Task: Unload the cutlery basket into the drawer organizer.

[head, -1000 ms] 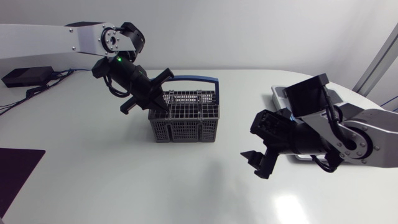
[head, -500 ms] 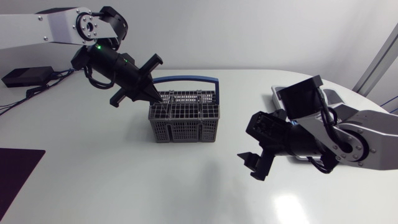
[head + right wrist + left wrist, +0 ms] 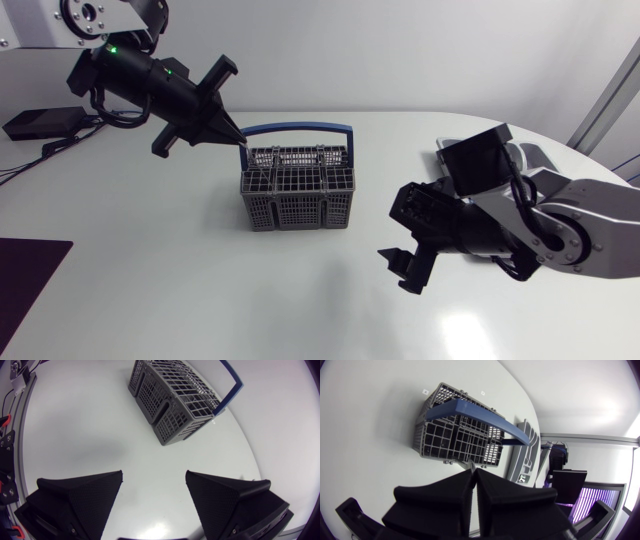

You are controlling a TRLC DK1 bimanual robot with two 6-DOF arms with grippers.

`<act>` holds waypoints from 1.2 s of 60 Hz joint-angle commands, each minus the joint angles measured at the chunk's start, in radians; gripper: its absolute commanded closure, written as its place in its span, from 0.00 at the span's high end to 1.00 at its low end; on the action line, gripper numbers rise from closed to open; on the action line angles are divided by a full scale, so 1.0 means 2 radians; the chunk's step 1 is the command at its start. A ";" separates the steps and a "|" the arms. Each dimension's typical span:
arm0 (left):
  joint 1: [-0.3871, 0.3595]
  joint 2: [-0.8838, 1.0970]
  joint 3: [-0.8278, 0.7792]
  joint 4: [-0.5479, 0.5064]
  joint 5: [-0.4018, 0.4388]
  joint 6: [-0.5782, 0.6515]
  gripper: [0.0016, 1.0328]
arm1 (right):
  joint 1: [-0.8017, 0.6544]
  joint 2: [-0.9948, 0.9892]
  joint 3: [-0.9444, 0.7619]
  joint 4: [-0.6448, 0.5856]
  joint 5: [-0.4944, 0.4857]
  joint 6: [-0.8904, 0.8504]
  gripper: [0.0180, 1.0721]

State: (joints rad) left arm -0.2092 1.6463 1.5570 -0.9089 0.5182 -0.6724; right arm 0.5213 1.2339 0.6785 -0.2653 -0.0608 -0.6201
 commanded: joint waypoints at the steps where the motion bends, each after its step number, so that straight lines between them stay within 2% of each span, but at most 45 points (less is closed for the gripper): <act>1: 0.004 -0.021 -0.013 -0.007 0.009 0.009 0.04 | 0.007 -0.012 -0.003 -0.002 0.007 0.016 0.88; 15: -0.004 -0.052 -0.024 -0.020 0.035 0.006 0.04 | 0.037 -0.052 0.014 -0.012 0.024 0.030 0.91; 22: -0.022 -0.058 -0.030 -0.025 0.045 0.001 0.04 | 0.067 -0.062 0.024 -0.005 0.048 0.035 0.91; 32: -0.046 -0.058 -0.031 -0.025 0.052 -0.012 0.04 | 0.109 -0.058 0.041 0.032 0.092 0.047 0.91; 43: -0.061 -0.058 -0.038 -0.019 0.060 -0.022 0.04 | 0.122 -0.035 0.063 0.064 0.108 0.064 0.91; 62: -0.074 -0.069 -0.062 0.039 0.071 -0.067 0.04 | 0.162 0.028 0.085 0.130 0.145 0.078 0.86; 72: -0.076 -0.078 -0.075 0.077 0.074 -0.095 0.04 | 0.170 0.053 0.099 0.146 0.146 0.080 0.75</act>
State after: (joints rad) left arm -0.3504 1.5177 1.4326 -0.7780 0.6506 -0.8135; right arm 0.8501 1.3090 0.8429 0.0044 0.2161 -0.4923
